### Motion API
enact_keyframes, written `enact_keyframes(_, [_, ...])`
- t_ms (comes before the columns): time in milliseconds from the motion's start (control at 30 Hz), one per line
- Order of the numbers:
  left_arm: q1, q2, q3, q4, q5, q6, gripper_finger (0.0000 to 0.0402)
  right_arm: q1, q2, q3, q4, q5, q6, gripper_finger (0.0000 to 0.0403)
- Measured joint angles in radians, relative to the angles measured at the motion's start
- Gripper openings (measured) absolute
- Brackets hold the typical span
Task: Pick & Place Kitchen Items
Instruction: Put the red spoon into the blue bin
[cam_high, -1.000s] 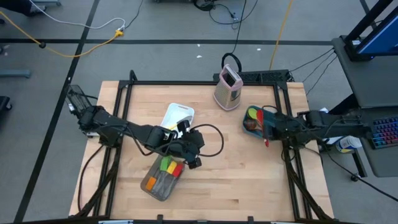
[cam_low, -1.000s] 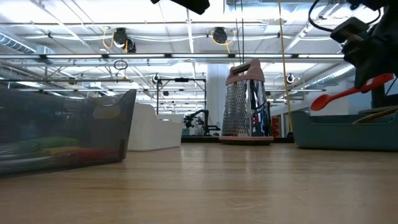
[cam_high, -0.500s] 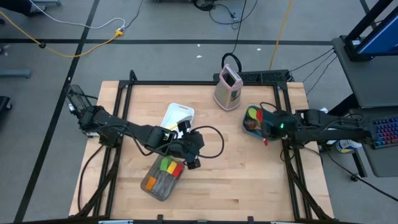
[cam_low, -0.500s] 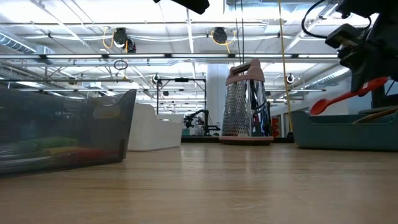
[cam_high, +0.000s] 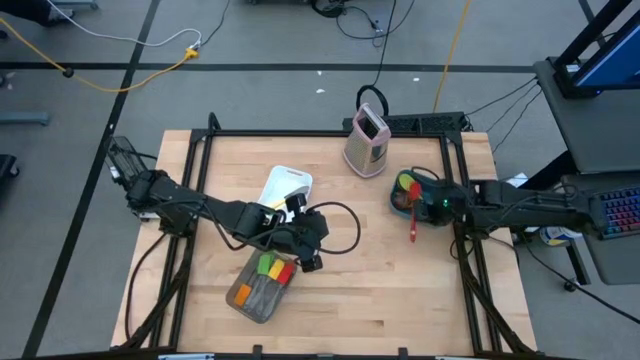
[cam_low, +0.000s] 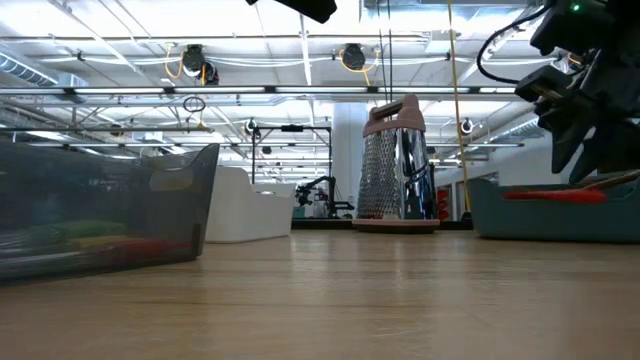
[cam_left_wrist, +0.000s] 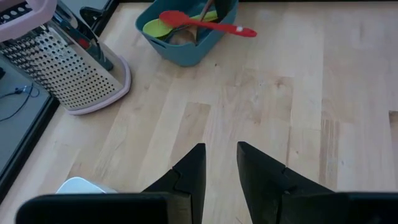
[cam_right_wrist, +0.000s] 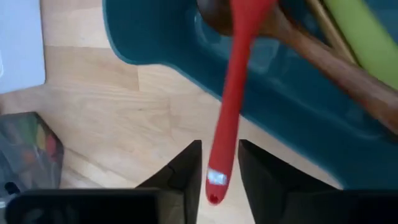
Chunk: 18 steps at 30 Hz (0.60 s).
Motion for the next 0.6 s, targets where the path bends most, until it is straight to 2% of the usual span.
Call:
enact_keyframes(167, [0.000,0.000,0.000,0.000,0.000,-0.003,0.0097,-0.039,-0.015,0.000,0.001,0.005,-0.053,0.0117])
enact_keyframes(367, [0.000,0.000,0.000,0.000,0.000,-0.006,0.0097,-0.082,-0.024,0.000,0.037,-0.001,-0.109,0.0114])
enact_keyframes(467, [0.000,0.000,0.000,0.000,0.000,-0.006,0.0097,-0.088,-0.032,0.000,0.145,-0.055,-0.191,0.0116])
enact_keyframes(600, [0.000,0.000,0.000,0.000,0.001,-0.006,0.0097,-0.077,-0.036,0.000,0.373,-0.189,-0.406,0.0120])
